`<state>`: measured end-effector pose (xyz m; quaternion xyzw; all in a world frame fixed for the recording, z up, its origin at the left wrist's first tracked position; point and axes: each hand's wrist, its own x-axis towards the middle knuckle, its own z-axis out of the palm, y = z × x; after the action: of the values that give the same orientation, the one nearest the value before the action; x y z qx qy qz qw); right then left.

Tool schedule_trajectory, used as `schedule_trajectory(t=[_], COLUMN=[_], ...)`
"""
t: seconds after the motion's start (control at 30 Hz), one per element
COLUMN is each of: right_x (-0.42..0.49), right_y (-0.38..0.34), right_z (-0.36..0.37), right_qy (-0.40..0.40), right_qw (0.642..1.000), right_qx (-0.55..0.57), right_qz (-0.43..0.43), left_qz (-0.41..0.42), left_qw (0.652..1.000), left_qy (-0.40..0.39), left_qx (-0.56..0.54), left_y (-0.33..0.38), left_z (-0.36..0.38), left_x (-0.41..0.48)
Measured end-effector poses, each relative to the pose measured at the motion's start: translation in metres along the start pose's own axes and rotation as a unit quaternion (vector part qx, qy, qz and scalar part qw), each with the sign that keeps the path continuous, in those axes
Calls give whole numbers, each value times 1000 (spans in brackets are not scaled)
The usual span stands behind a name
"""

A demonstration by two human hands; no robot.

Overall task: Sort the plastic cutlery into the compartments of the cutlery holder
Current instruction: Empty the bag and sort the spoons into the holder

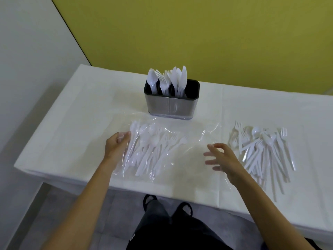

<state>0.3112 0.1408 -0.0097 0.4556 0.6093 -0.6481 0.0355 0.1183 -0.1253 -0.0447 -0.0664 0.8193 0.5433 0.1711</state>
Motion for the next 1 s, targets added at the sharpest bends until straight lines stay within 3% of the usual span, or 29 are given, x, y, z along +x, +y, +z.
schedule_trajectory(t=[0.07,0.17,0.23,0.4,0.57,0.77,0.87,1.0], right_x=[3,10,12,23,26,31,25,27], right_y=[2,9,11,6,-1,9,20,31], right_z=[-6,-12,-13,-1,20,30,33,34], right_qy=[-32,-98,-135,-222,-324,-337,-316,-345], right_qw=[985,886,894,951,936,930,941,919], right_qx=[145,411,379,121,5,64,90,188], right_qz=[89,192,199,179,140,133,86,-3], left_qz=[18,63,104,188,198,183,191,193], left_qw=[1000,998,994,981,980,973,969,969], left_qy=[3,14,28,44,4,-139,-154,-148], left_qx=[0,-17,-25,36,2,5,40,40], left_y=[7,21,28,50,79,115,124,134], left_z=[-5,-6,-2,11,24,12,7,7], left_x=[1,-4,-11,-30,-48,-71,-72,-75])
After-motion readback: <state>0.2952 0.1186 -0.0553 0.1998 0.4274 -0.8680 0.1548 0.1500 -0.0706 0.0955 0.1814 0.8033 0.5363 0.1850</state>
